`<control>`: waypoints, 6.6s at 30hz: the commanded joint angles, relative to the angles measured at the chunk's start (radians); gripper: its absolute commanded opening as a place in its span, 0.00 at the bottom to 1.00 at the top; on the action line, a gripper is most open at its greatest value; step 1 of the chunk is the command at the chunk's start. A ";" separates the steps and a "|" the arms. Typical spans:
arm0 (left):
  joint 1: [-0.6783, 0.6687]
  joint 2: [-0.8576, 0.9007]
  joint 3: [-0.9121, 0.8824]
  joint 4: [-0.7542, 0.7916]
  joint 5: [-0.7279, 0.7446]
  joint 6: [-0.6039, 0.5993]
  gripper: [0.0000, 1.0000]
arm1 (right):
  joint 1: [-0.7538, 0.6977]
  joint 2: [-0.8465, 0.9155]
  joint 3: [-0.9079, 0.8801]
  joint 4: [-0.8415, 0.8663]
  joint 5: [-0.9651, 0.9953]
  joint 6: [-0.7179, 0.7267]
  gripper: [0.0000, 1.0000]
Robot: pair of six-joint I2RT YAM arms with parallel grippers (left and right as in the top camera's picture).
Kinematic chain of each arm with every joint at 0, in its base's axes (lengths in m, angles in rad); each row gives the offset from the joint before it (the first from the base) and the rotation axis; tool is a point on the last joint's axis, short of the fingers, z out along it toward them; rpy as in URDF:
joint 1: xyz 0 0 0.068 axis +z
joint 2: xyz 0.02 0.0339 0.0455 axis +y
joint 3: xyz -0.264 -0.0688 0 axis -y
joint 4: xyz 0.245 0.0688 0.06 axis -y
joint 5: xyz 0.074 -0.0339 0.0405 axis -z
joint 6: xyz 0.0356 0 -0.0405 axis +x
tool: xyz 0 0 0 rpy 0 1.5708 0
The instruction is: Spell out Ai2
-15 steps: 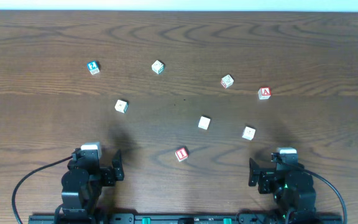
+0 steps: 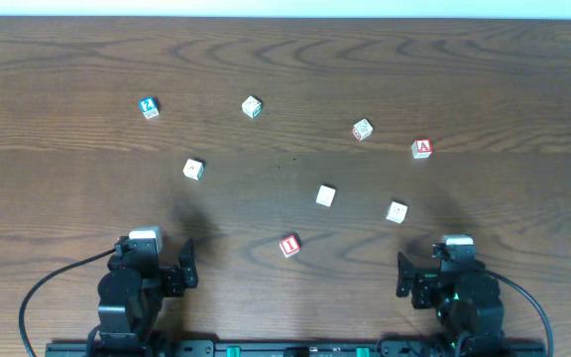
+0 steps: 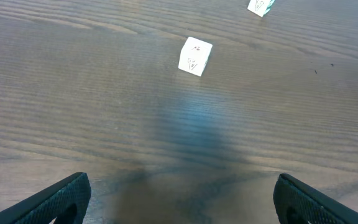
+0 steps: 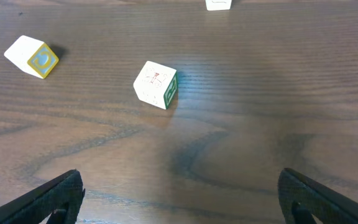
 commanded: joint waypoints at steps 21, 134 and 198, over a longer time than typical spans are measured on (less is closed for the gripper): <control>0.005 -0.006 -0.005 0.000 0.000 0.011 0.95 | -0.007 -0.011 -0.011 -0.001 -0.003 -0.010 0.99; 0.005 -0.006 -0.005 0.000 0.000 0.011 0.96 | 0.819 1.667 0.687 0.397 0.083 0.290 0.37; 0.005 -0.006 -0.005 0.000 0.000 0.011 0.95 | 0.451 2.192 1.490 0.021 0.131 0.518 0.07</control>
